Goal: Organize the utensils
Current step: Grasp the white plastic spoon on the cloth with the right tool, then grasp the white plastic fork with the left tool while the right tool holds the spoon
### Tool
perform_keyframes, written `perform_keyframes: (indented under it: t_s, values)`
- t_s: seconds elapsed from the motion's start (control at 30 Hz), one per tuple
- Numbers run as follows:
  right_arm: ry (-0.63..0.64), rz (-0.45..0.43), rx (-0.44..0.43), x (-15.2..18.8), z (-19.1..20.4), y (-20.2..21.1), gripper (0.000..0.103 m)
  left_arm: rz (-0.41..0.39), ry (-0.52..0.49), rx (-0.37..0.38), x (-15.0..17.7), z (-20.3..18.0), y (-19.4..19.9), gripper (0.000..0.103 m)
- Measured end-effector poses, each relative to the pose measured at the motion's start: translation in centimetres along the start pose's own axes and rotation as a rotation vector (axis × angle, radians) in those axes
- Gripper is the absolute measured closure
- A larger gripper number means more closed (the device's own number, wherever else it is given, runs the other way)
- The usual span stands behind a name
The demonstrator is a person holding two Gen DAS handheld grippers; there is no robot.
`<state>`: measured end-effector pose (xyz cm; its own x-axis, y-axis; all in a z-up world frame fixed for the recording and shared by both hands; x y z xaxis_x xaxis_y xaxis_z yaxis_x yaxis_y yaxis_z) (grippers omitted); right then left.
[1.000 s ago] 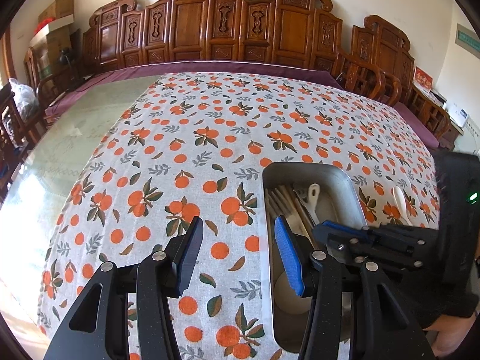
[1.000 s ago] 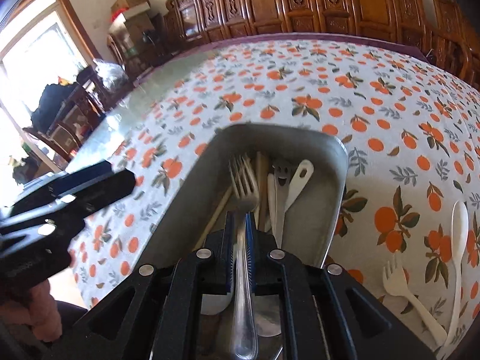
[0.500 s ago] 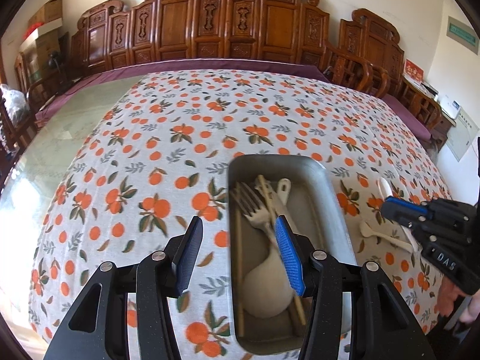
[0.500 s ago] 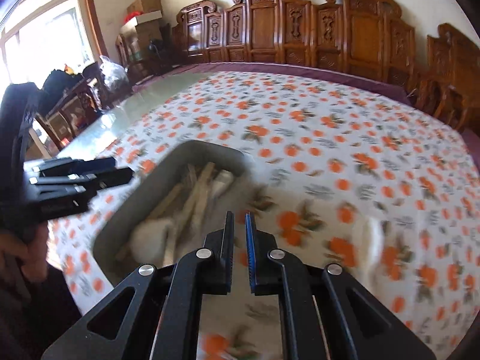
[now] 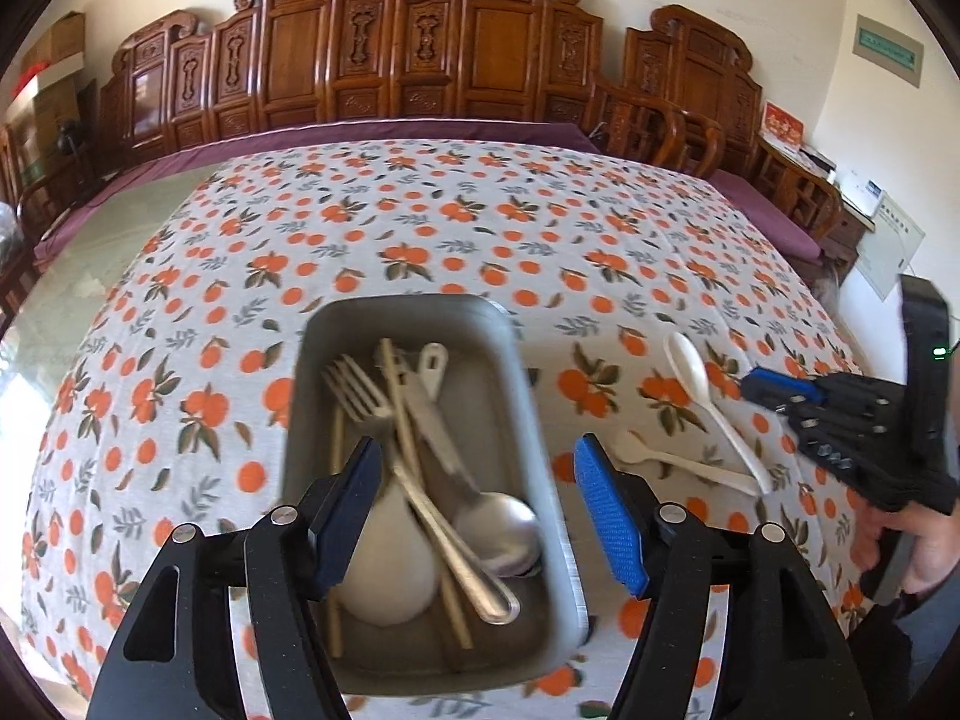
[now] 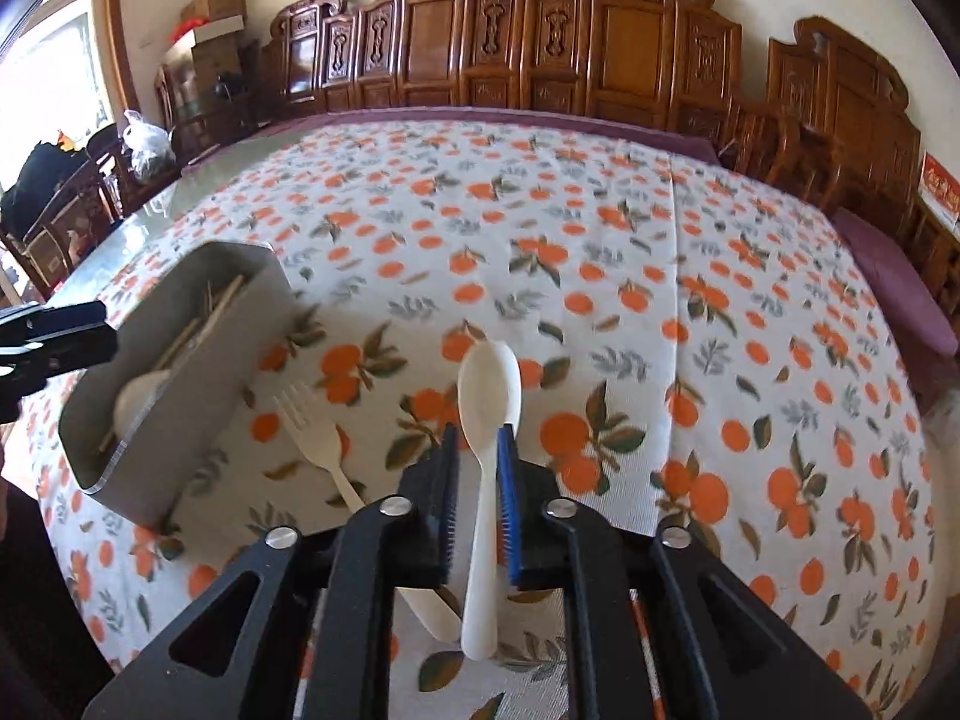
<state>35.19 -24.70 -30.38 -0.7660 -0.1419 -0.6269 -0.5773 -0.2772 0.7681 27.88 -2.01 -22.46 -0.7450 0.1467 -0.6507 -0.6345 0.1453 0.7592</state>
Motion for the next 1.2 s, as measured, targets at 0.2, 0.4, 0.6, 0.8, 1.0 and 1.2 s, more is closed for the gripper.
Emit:
perform_keyframes:
  t_s: [0.2,0.4,0.6,0.8,1.0,1.2]
  values:
    - [-0.012,0.032,-0.025,0.8,-0.1,-1.5,0.078,-0.007,-0.001,0.002,0.1,-1.8,0.0,0.037]
    - [-0.02,0.063,-0.031,1.5,-0.2,-2.1,0.076,-0.004,0.007,0.009,0.3,-2.8,-0.1,0.036]
    - [-0.005,0.083,-0.012,2.1,-0.3,-2.3,0.084,0.0,-0.007,0.004,0.4,-4.0,-0.2,0.035]
    - [-0.014,0.067,-0.023,2.0,-0.9,-1.7,0.094,0.013,-0.011,-0.005,0.8,-5.0,-0.5,0.035]
    - [-0.052,0.028,-0.052,1.4,-2.2,-0.3,0.094,0.027,-0.043,-0.014,1.2,-6.9,-0.9,0.035]
    - [-0.07,0.006,-0.049,1.2,-3.4,0.4,0.094,0.04,-0.059,-0.005,1.1,-9.3,-1.9,0.035]
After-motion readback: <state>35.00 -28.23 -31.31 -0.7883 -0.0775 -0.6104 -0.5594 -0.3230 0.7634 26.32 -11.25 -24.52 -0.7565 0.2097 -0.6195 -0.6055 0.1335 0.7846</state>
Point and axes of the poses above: each gripper's, at about its wrist camera, not at the fingertips, and y roughly against the way its jaws point, z to its left, x to its underside, the point moved 4 cm from there along -y, roughly the way its jaws point, and after that the axes turned 6 degrees about -y, right-handed, at the moved point
